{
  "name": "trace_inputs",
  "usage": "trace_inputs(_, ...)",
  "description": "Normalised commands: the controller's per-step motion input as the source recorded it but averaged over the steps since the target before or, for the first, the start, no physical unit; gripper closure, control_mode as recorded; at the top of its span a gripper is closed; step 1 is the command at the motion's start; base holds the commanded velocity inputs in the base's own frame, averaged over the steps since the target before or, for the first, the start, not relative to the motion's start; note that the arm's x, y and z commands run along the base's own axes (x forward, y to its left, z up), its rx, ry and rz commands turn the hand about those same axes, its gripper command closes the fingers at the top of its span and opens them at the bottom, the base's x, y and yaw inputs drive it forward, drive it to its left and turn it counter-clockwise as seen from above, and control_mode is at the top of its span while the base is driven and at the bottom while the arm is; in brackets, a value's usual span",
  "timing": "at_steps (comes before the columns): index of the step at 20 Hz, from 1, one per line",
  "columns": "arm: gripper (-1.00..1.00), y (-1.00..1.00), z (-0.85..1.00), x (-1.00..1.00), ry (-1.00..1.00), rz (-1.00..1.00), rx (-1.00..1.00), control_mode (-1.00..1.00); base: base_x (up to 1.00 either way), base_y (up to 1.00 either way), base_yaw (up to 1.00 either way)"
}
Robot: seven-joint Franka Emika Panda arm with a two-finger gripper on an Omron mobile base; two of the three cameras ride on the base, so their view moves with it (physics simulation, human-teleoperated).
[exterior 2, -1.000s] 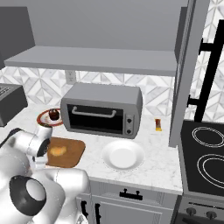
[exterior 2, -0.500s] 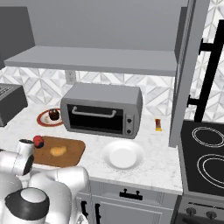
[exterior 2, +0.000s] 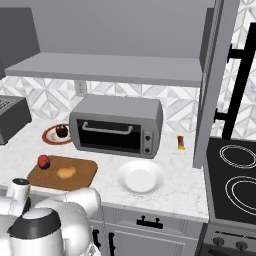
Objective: From the different types of pastries on the counter, select a croissant and place it on the cutting board. Then retrieve a jar of jam from the cabinet and place it alongside the croissant on the cutting board.
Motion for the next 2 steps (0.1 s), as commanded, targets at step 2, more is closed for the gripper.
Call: trace_inputs(2, -1.00, 0.21, -0.28, -0.12, 0.03, 0.00, 0.00, -1.00, 0.00, 0.00, 0.00)
